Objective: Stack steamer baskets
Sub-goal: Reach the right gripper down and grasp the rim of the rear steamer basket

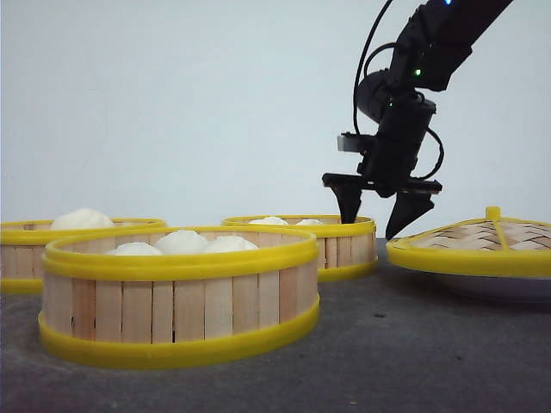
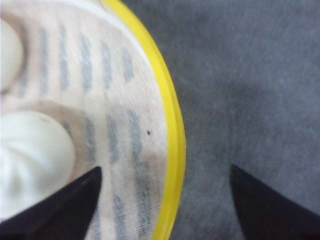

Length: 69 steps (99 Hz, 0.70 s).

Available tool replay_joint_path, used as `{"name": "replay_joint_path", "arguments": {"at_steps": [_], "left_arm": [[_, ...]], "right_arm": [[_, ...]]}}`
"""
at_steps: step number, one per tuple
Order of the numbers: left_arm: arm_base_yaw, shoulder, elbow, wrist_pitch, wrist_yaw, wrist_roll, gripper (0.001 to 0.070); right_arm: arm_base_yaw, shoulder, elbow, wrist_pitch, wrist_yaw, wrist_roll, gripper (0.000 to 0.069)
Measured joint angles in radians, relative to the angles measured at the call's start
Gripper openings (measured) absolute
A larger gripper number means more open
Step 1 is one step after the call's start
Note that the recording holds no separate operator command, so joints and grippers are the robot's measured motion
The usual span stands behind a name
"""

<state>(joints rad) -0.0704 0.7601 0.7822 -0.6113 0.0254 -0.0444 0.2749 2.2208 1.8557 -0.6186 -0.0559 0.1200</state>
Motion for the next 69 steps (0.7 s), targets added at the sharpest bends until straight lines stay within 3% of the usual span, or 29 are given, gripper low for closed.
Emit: {"name": "replay_joint_path", "arguments": {"at_steps": [9, 13, 22, 52, 69], "left_arm": [[0.0, 0.0, 0.0, 0.0, 0.0, 0.0, 0.0428], [0.0, 0.0, 0.0, 0.0, 0.0, 0.0, 0.0428], [0.0, 0.0, 0.0, 0.0, 0.0, 0.0, 0.0428], [0.0, 0.0, 0.0, 0.0, 0.0, 0.0, 0.0428], [0.0, 0.0, 0.0, 0.0, 0.0, 0.0, 0.0428]], "right_arm": [[0.0, 0.002, 0.0, 0.001, 0.001, 0.0, 0.0175], [0.0, 0.002, 0.0, 0.008, -0.003, 0.0, 0.0114], [0.001, 0.002, 0.001, 0.016, 0.006, 0.019, 0.0051], [0.005, 0.003, 0.006, 0.022, 0.006, 0.027, 0.0023], [0.006, 0.018, 0.115, -0.066, 0.014, 0.027, 0.0023]]}}
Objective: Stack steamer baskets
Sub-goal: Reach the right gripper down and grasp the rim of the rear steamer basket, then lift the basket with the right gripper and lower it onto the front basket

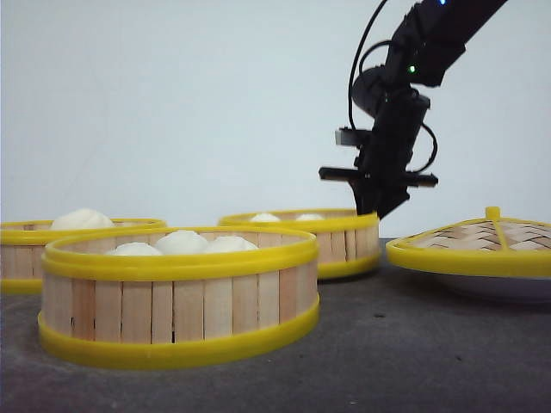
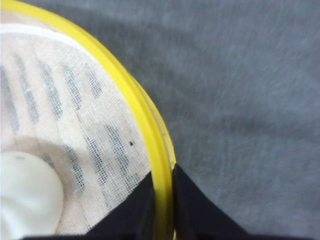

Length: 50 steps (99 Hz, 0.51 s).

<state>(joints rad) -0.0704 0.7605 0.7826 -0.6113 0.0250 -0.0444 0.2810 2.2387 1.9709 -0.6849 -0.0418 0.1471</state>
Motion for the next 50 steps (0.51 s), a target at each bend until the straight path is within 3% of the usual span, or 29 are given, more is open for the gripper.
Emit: {"name": "replay_joint_path", "arguments": {"at_steps": [27, 50], "left_arm": [[0.0, 0.0, 0.0, 0.0, 0.0, 0.0, 0.0428], [0.0, 0.0, 0.0, 0.0, 0.0, 0.0, 0.0428]], "right_arm": [[-0.001, -0.013, 0.214, -0.208, 0.001, 0.03, 0.0023], [0.016, -0.13, 0.228, -0.385, 0.004, 0.051, 0.0023]]}}
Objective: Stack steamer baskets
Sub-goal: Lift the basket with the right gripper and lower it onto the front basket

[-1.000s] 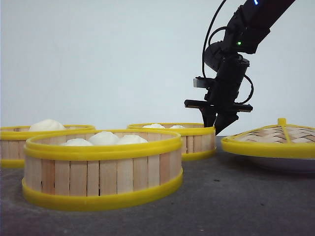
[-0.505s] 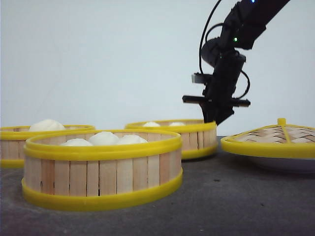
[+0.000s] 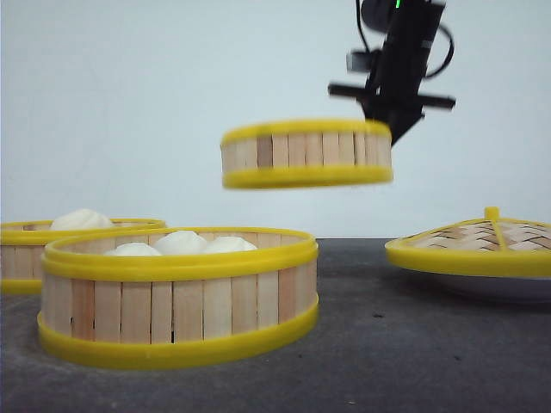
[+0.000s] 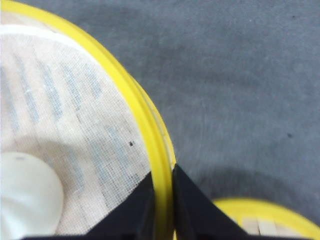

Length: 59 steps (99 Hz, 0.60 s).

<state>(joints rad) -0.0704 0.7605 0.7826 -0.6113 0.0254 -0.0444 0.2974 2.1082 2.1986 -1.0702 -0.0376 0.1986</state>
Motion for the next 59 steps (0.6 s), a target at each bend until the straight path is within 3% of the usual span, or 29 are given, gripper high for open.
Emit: {"name": "replay_joint_path", "arguments": {"at_steps": [30, 59], "left_arm": [[0.0, 0.0, 0.0, 0.0, 0.0, 0.0, 0.0428], [0.0, 0.0, 0.0, -0.007, -0.001, 0.0, 0.0428]], "right_arm": [[0.089, -0.182, 0.0, -0.146, -0.002, 0.007, 0.0023], [0.198, -0.306, -0.221, -0.028, -0.003, 0.008, 0.0023]]}}
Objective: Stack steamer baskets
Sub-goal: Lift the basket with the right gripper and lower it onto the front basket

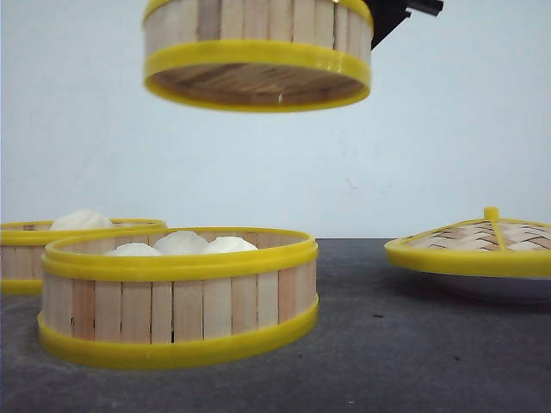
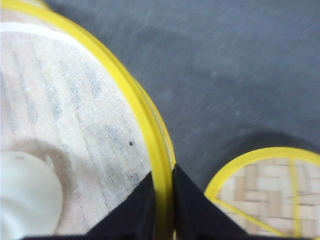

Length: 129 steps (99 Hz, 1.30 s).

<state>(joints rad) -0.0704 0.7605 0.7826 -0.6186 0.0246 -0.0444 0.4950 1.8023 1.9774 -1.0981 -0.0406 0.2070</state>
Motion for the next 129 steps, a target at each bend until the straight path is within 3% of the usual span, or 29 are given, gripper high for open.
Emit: {"name": "replay_joint_path", "arguments": {"at_steps": [19, 66, 129], "left_arm": [[0.0, 0.0, 0.0, -0.001, 0.0, 0.0, 0.0428], [0.0, 0.0, 0.0, -0.003, 0.0, 0.0, 0.0428], [0.0, 0.0, 0.0, -0.003, 0.0, 0.0, 0.0428]], "right_arm": [[0.052, -0.055, -0.209, 0.126, 0.0, 0.0, 0.0023], [0.097, -0.058, -0.448, 0.383, -0.042, 0.0, 0.0023], [0.133, -0.057, -0.535, 0.509, -0.018, -0.016, 0.0023]]}}
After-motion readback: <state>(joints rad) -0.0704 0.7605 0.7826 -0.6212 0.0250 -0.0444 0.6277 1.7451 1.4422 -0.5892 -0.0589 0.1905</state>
